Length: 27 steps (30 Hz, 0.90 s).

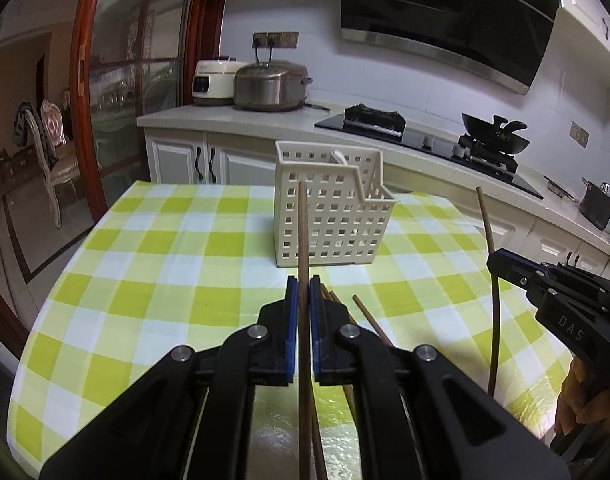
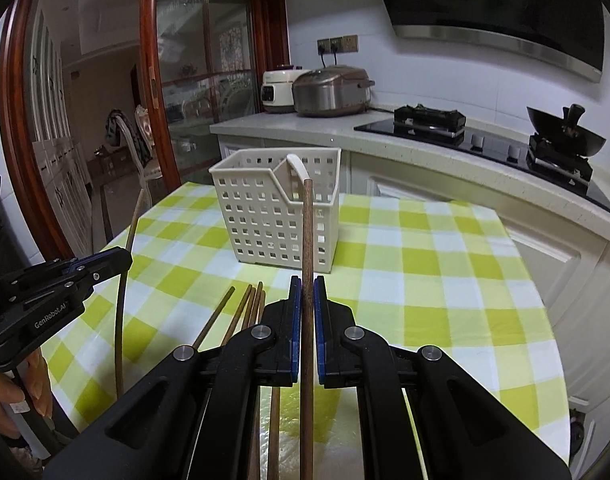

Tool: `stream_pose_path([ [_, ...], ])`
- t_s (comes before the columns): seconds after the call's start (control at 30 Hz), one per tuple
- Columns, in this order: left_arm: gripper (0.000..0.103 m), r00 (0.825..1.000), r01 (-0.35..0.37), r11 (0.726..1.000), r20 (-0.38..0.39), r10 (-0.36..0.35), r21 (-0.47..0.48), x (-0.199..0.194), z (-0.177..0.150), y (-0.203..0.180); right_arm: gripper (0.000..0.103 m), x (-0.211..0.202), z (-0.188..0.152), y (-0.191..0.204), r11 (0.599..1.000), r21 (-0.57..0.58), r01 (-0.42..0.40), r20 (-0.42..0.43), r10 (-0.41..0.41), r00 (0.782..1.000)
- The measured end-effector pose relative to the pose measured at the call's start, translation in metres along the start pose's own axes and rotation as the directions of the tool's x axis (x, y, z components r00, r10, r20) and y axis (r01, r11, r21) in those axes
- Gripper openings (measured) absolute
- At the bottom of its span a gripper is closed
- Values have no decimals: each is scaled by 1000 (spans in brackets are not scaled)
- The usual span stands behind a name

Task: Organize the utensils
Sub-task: 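Lift the chopstick upright with the right tool and drop it into the caddy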

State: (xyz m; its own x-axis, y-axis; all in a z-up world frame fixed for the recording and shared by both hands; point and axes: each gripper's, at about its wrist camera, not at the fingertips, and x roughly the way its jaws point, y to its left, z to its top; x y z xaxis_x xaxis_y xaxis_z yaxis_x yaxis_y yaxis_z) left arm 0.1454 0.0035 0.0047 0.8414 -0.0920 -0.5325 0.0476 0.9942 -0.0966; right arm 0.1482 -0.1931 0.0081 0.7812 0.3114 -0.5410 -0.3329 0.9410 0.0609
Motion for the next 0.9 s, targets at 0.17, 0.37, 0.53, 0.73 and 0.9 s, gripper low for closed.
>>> stream_pose_path([
  [0.17, 6, 1000, 8, 1000, 24, -9, 15, -11, -2, -7, 6, -14, 1, -1, 1000, 4, 5, 35, -5, 999],
  [0.37, 6, 997, 11, 1000, 72, -13, 24, -27, 2, -12, 6, -31, 4, 4, 1000, -13, 10, 72, -9, 997],
  [0.53, 6, 994, 6, 1000, 108, -9, 27, -38, 6, -12, 6, -38, 5, 6, 1000, -19, 10, 91, -9, 996],
  [0.73, 6, 990, 6, 999, 141, -12, 43, -51, 13, -13, 6, -46, 10, 13, 999, -32, 10, 119, -6, 993],
  [0.9, 6, 987, 1, 998, 160, -11, 62, -55, 25, -12, 6, -44, 20, 12, 999, -35, 19, 133, -14, 991],
])
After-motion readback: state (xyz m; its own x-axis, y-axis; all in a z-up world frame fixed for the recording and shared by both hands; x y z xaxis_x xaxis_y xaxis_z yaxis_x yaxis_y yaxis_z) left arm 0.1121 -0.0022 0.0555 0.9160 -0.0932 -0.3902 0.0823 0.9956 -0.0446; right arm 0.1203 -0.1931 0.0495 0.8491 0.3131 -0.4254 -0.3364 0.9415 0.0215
